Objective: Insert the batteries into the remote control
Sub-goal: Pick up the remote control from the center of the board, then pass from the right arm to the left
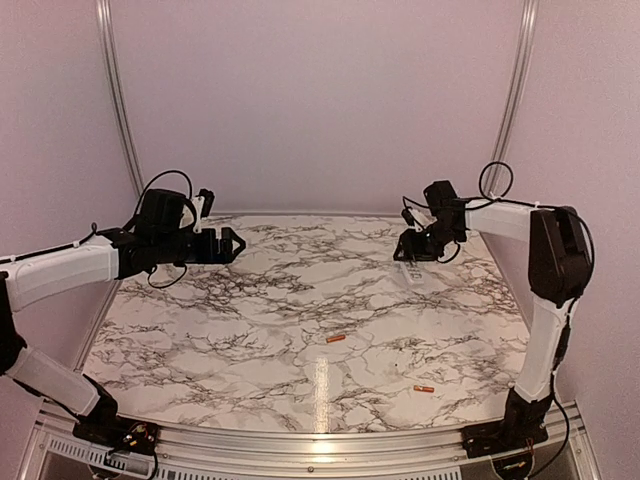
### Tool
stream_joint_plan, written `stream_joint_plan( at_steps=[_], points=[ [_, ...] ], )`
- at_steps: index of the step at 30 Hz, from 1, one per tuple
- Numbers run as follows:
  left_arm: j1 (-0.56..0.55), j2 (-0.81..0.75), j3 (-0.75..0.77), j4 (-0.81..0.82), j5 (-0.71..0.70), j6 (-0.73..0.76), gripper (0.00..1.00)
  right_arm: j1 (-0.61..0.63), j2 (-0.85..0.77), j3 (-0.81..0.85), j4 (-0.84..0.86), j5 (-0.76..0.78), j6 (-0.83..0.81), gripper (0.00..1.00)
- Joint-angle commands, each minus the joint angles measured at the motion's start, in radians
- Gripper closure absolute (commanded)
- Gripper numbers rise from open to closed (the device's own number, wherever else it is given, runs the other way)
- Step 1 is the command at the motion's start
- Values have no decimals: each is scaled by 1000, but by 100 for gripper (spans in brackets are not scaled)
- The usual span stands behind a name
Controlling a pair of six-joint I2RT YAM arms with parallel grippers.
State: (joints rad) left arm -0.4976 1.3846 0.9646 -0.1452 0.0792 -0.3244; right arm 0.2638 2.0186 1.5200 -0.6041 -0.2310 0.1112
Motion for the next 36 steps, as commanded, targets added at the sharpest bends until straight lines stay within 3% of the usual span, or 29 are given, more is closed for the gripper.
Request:
stream_joint_plan(
  at_steps=[1,8,17,25,36],
  points=[
    [-6,-53,-32,128,177,-1,1,25,-183,-4,229,-337,75,56],
    [-41,-140,-82,414,436,-80,1,137,-291,-12,596,-615,308,54],
    [-177,-115,-52,576,471,-107,1,340,-306,-20,1043,-715,555,54],
    [-265,-60,-24,709,474,-138,1,430,-293,-29,1199,-719,621,54],
    [-338,17,66,718,437,-109,2,475,-273,-74,1338,-711,699,54]
  ],
)
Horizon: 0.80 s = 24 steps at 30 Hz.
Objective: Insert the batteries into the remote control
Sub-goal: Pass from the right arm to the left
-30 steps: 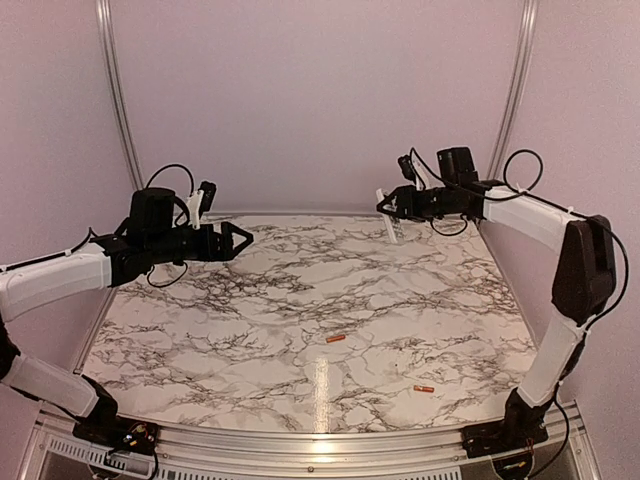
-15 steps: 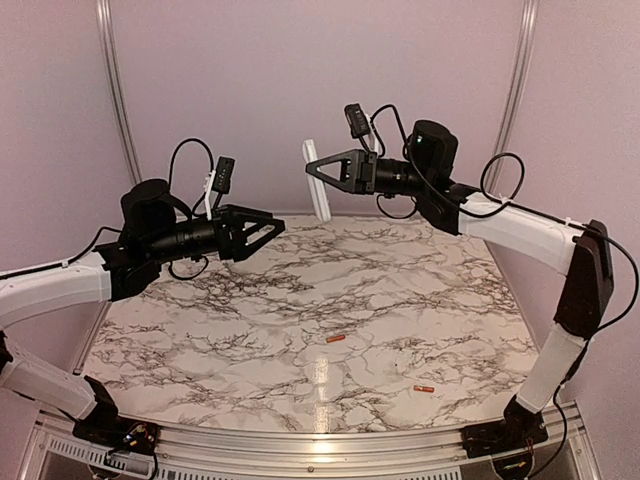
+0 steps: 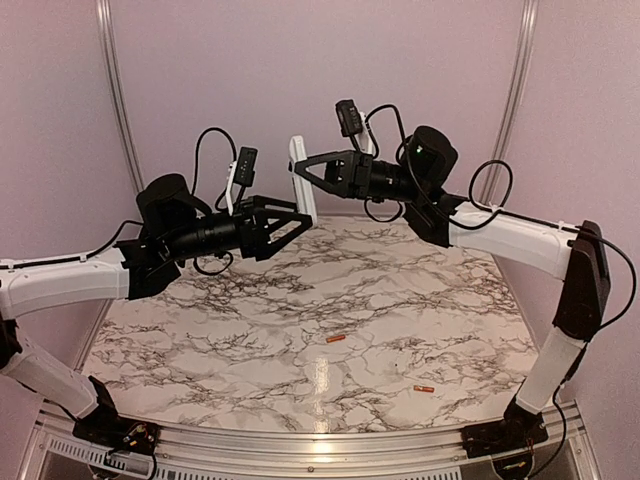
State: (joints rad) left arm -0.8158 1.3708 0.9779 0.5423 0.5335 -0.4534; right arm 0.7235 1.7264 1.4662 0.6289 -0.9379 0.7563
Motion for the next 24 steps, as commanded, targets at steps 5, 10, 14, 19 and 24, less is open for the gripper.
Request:
stream_joint_plan(
  at_steps=[5,10,14,19,24],
  points=[
    [-29,47,70,30,-33,28,12,20,20,-30,116,-5,58,54],
    [-38,54,81,22,-83,42,32,20,22,-42,156,-4,82,54],
    [-39,53,91,-8,-108,58,53,20,22,-46,159,-8,84,53],
    [-39,33,79,-40,-153,73,73,20,8,-43,95,-3,47,41],
    [-39,-7,56,-136,-207,117,77,20,-41,-16,-217,107,-125,1]
  ],
)
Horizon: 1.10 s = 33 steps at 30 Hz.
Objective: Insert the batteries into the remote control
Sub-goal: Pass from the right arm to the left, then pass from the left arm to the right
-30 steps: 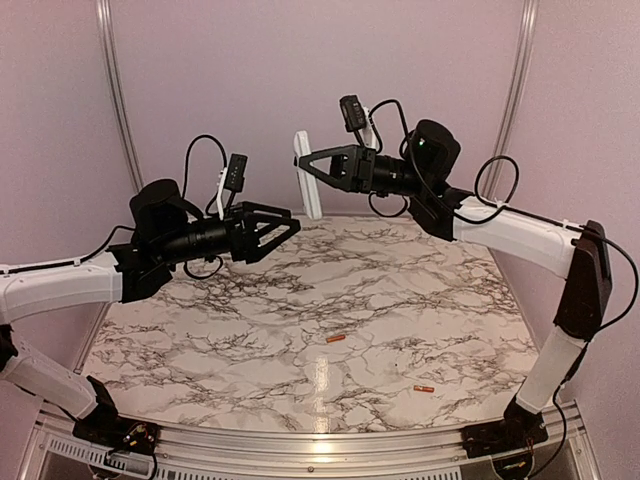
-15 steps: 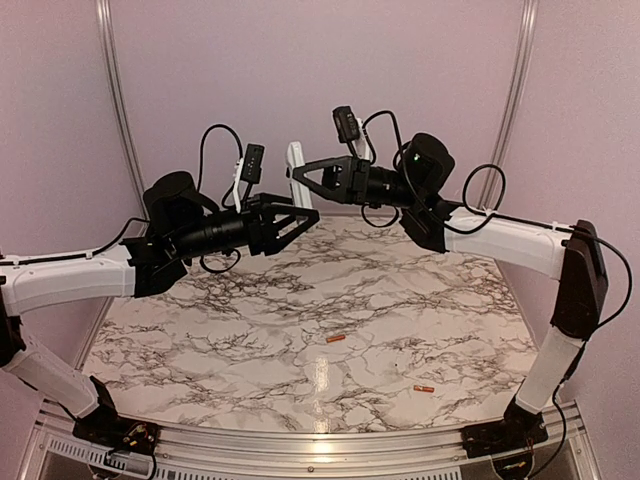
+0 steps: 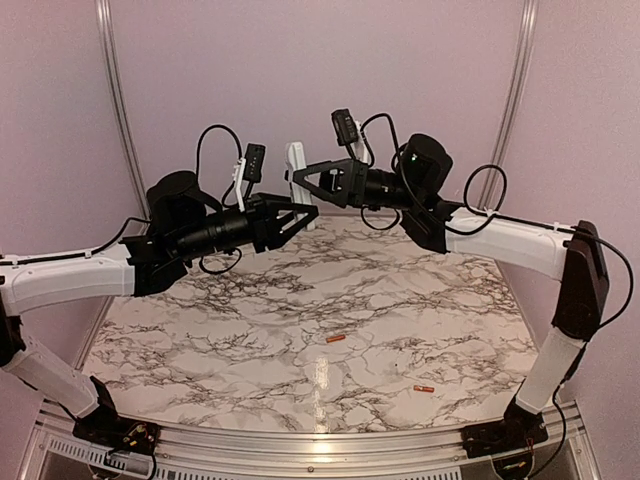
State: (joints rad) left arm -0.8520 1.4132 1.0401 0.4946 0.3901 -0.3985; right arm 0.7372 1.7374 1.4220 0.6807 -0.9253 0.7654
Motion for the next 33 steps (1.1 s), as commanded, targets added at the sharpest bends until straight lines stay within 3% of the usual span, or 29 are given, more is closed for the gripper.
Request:
stream_joint_plan(
  at_steps=[1,5,9,22,29,33],
  points=[
    [-1,-59,-8,-129,-79,81,77,7,-67,41,-392,130,-196,1],
    [-2,-76,-8,-242,-145,121,79,6,-122,70,-667,328,-352,1],
    [-2,-59,15,-361,-206,143,79,4,-144,89,-830,388,-445,1],
    [-7,49,87,-485,-290,131,84,2,-61,142,-868,414,-326,3],
    [-17,95,120,-478,-313,100,86,4,-16,177,-894,525,-286,13],
    [-26,113,140,-487,-326,97,87,4,-4,177,-882,544,-273,24]
  ],
)
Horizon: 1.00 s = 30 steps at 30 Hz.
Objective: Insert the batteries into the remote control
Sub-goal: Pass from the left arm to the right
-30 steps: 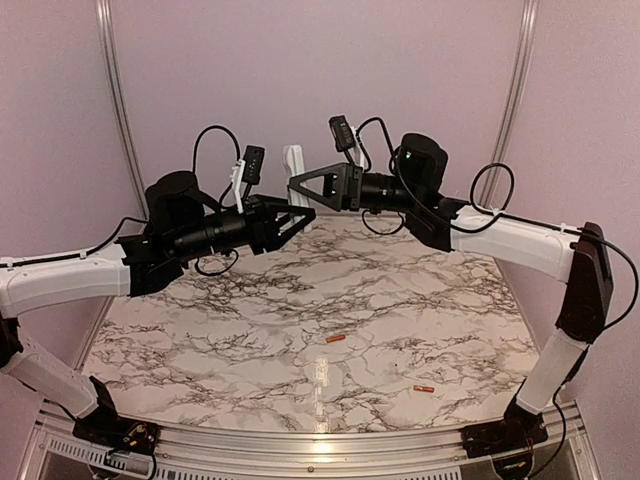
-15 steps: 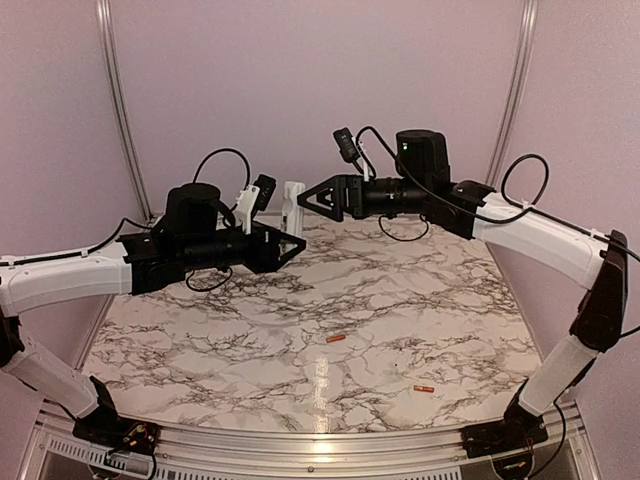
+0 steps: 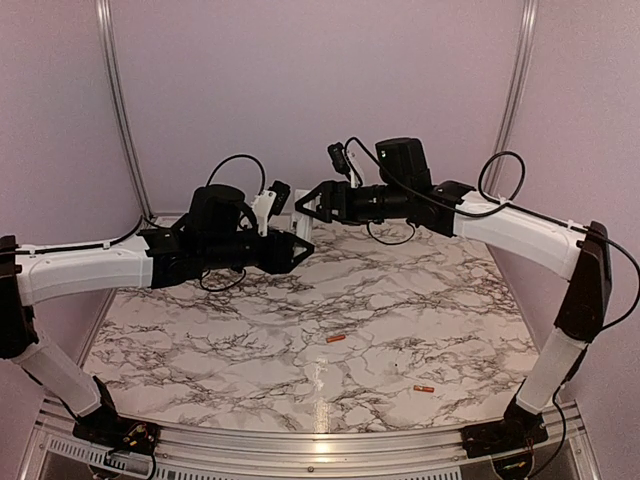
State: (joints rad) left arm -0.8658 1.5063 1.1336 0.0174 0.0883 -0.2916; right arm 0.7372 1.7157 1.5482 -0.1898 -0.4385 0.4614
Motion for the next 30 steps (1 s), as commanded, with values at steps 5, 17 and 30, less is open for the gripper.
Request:
stream_joint_plan(
  at_steps=[5,17,30],
  points=[
    [-24,38,69,-42,-41,0,88,4,28,47,-2,55,37,40],
    [-38,72,108,-80,-81,-4,88,4,53,51,-3,56,42,55],
    [-34,-6,77,-79,-18,55,24,-39,39,9,52,-66,57,97]
  ],
)
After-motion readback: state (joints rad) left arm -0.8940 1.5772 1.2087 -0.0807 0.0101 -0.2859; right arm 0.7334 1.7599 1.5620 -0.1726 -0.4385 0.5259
